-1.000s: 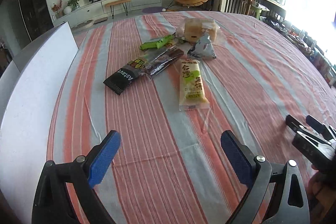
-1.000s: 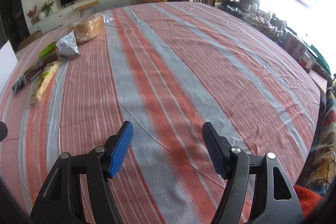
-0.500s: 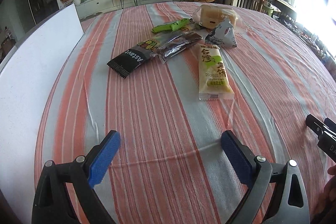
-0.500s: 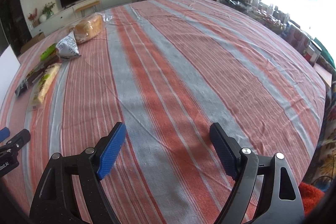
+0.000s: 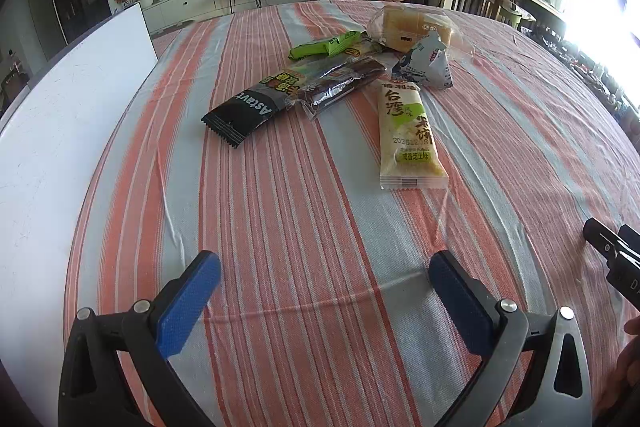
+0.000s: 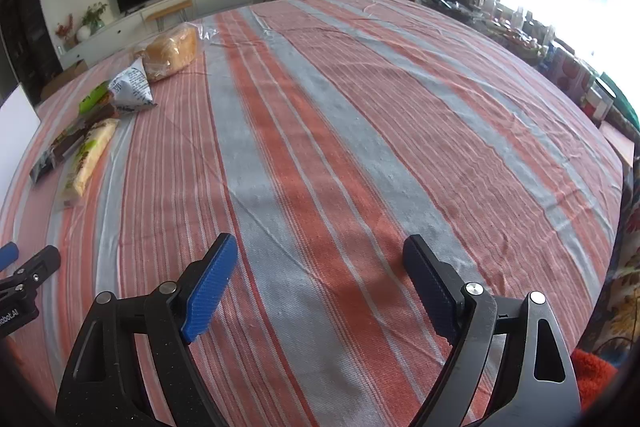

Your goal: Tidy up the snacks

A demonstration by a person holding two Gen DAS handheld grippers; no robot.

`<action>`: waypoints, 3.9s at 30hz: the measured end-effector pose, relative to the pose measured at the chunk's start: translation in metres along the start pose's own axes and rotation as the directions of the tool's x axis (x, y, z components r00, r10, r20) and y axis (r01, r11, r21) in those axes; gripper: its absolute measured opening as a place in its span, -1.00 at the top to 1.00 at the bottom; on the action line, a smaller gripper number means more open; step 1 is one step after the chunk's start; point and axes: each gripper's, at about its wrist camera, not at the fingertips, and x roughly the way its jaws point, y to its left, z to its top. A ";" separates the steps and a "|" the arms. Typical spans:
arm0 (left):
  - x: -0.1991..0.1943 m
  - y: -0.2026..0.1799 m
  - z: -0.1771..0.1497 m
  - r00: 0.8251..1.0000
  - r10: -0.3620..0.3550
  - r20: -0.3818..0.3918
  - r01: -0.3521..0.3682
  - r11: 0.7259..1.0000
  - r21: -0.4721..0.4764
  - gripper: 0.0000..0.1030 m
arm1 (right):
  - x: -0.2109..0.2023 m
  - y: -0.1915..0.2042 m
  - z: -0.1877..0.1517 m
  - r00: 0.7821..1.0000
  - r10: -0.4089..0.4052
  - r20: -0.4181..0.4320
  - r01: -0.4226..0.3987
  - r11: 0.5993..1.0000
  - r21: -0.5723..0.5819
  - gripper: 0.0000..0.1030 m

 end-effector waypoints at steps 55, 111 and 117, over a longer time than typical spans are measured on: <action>0.000 0.000 0.000 1.000 0.000 0.000 0.000 1.000 0.000 -1.00 | 0.000 0.000 0.000 1.000 0.001 0.000 -0.001 1.000 0.000 -0.70; -0.018 0.058 -0.005 0.995 -0.047 -0.088 0.043 0.998 -0.041 -0.70 | 0.001 0.000 0.000 1.000 0.000 0.000 0.000 1.000 0.001 -0.70; -0.007 0.053 -0.003 0.999 0.011 -0.041 -0.011 1.000 -0.018 -0.94 | 0.001 0.000 0.000 1.000 0.000 0.000 0.000 1.000 0.001 -0.70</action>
